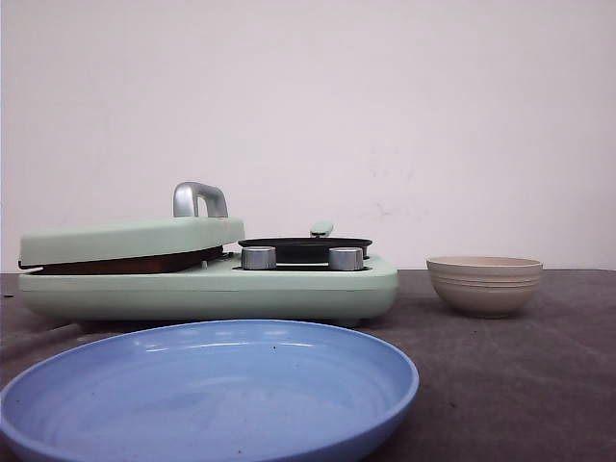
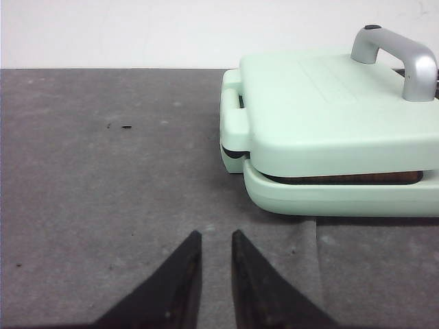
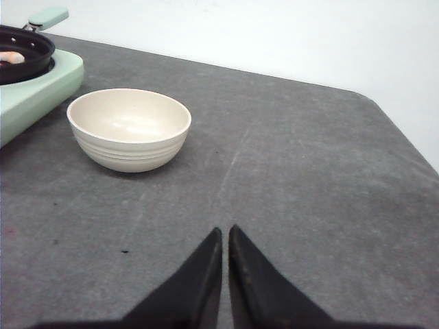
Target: Make breakfast with bread and shrimp
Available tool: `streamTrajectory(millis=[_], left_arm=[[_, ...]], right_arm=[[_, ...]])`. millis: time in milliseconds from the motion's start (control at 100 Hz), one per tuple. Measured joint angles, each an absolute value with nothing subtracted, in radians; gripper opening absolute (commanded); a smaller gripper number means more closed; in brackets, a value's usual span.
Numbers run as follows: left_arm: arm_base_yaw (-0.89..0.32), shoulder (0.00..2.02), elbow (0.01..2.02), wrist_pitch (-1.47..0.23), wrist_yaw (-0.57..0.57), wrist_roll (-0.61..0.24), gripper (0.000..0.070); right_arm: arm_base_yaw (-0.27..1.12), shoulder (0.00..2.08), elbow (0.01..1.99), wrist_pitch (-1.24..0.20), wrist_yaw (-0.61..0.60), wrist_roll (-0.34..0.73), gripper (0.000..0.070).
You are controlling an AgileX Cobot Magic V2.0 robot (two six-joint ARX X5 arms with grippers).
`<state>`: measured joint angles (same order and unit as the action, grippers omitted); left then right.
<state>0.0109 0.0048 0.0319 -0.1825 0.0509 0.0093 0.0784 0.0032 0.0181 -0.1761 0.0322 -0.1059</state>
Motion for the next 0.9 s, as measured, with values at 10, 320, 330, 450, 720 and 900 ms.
streamTrajectory(millis=[10,320,330,450,720,900], left_arm=[[0.011,0.005,0.032,-0.183,0.051,0.009,0.0],[0.011,0.005,0.032,-0.183,0.051,0.009,0.0],[0.011,0.005,0.032,-0.183,0.051,0.009,0.0],[0.011,0.005,0.032,-0.183,0.051,0.009,0.0],[0.011,0.005,0.032,-0.183,0.051,0.009,0.0],[0.011,0.005,0.032,-0.183,0.051,0.009,0.0]], right_arm=[[0.078,0.003,0.018,-0.176,0.029,-0.105,0.001],[0.084,0.003,0.016,-0.168,-0.04,-0.059,0.001],[0.084,0.003,0.016,-0.168,-0.044,-0.054,0.001],[0.085,0.003,0.016,-0.169,-0.061,-0.017,0.001],[0.085,0.003,0.016,-0.168,-0.06,0.003,0.001],[0.085,0.003,0.016,-0.168,-0.06,0.005,0.001]])
